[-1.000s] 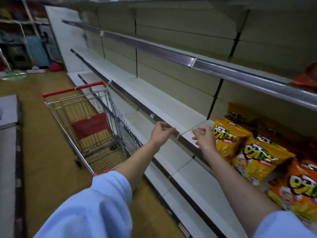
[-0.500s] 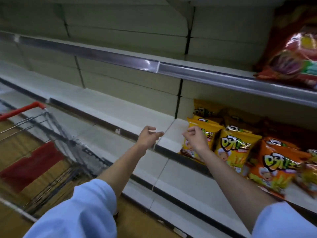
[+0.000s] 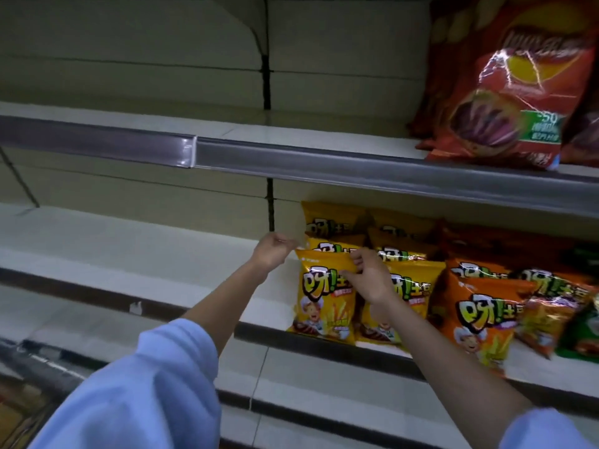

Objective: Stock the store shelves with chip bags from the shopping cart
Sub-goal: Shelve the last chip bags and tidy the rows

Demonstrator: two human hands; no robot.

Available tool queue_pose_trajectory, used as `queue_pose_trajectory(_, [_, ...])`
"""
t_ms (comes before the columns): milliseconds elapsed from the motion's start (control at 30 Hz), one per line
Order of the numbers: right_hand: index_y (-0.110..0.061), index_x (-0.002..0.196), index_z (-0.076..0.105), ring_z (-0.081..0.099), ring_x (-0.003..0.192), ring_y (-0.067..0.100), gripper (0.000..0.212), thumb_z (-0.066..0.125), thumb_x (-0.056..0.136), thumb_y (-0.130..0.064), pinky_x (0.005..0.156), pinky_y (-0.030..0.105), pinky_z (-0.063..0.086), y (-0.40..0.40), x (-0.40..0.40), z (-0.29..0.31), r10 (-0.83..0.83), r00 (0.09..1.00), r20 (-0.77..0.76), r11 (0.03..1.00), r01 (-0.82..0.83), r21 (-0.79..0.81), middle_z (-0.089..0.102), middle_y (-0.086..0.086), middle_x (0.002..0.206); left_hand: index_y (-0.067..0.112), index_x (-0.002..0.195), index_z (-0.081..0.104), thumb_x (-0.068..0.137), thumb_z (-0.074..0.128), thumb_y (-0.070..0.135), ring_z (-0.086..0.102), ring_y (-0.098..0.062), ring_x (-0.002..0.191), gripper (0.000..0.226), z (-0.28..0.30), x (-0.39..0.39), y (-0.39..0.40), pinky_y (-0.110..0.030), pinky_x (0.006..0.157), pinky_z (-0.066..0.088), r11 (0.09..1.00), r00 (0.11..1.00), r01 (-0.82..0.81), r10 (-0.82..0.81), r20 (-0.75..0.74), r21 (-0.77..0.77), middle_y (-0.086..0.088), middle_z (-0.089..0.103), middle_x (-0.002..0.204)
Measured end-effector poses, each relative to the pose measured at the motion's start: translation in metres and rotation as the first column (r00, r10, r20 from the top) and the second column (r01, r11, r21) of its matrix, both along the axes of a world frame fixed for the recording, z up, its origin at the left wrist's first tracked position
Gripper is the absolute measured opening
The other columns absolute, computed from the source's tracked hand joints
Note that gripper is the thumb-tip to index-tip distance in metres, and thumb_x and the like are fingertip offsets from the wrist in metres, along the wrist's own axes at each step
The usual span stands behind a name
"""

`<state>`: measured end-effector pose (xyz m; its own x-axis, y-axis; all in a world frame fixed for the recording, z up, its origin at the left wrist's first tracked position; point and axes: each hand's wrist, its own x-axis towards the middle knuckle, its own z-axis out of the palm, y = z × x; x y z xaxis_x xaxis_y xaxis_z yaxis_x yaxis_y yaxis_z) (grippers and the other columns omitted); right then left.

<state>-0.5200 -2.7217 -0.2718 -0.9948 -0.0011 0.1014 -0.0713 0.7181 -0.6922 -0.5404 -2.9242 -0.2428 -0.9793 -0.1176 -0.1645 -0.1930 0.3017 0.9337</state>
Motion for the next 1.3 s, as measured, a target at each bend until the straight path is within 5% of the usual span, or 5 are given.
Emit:
queue_pose_trajectory(233, [-0.02, 0.138, 0.045, 0.028, 0.136, 0.022, 0.062, 0.069, 0.085, -0.041, 0.11, 0.035, 0.025, 0.001, -0.017, 0.01, 0.075, 0.997, 0.004, 0.957, -0.073, 0.282, 0.037, 0.001, 0.144, 0.007, 0.102, 0.065, 0.095, 0.057, 0.026, 0.052, -0.018, 0.1, 0.021, 0.002, -0.054, 0.012, -0.021, 0.076, 0.042, 0.935, 0.968, 0.209, -0.239, -0.074, -0.285, -0.006, 0.06, 0.108])
queue_pose_trajectory(600, [-0.021, 0.151, 0.022, 0.023, 0.139, 0.028, 0.083, 0.069, 0.085, -0.041, 0.111, 0.037, 0.024, -0.01, -0.007, 0.004, 0.162, 0.974, 0.16, 0.864, -0.219, 0.453, 0.025, 0.006, 0.149, 0.002, 0.125, 0.055, 0.091, 0.051, 0.057, 0.053, -0.029, 0.118, 0.065, -0.012, -0.098, 0.061, -0.031, 0.089, 0.042, 0.356, 0.783, 0.574, -0.502, 0.367, -0.738, -0.016, 0.056, 0.131])
queue_pose_trajectory(967, [-0.028, 0.145, 0.03, 0.03, 0.139, 0.021, 0.077, 0.072, 0.081, -0.043, 0.106, 0.035, 0.018, -0.023, -0.008, 0.011, 0.175, 0.966, 0.19, 0.844, -0.247, 0.475, 0.037, -0.001, 0.151, 0.012, 0.15, 0.026, 0.091, 0.057, 0.047, 0.023, -0.028, 0.144, 0.075, 0.003, -0.115, 0.04, -0.037, 0.114, 0.023, 0.384, 0.736, 0.657, -0.516, 0.439, -0.649, -0.011, 0.025, 0.157])
queue_pose_trajectory(1133, [-0.027, 0.146, 0.031, 0.029, 0.138, 0.021, 0.075, 0.07, 0.083, -0.041, 0.105, 0.035, 0.021, -0.034, -0.021, 0.013, 0.149, 0.977, 0.153, 0.843, -0.207, 0.496, 0.037, -0.001, 0.15, 0.027, 0.149, 0.03, 0.081, 0.058, 0.065, 0.01, -0.03, 0.145, 0.083, 0.007, -0.124, 0.032, -0.05, 0.116, 0.003, 0.1, 0.825, 0.291, -0.529, 0.197, -0.951, -0.015, 0.023, 0.155])
queue_pose_trajectory(1300, [-0.026, 0.144, 0.033, 0.027, 0.138, 0.021, 0.072, 0.069, 0.084, -0.042, 0.11, 0.039, 0.018, -0.035, -0.036, 0.0, 0.09, 0.984, 0.151, 0.863, -0.153, 0.482, 0.037, -0.001, 0.148, 0.026, 0.148, 0.028, 0.089, 0.055, 0.054, 0.014, -0.026, 0.145, 0.071, -0.009, -0.119, 0.029, -0.051, 0.118, 0.006, 0.21, 0.821, 0.432, -0.494, 0.285, -0.877, -0.008, 0.019, 0.158])
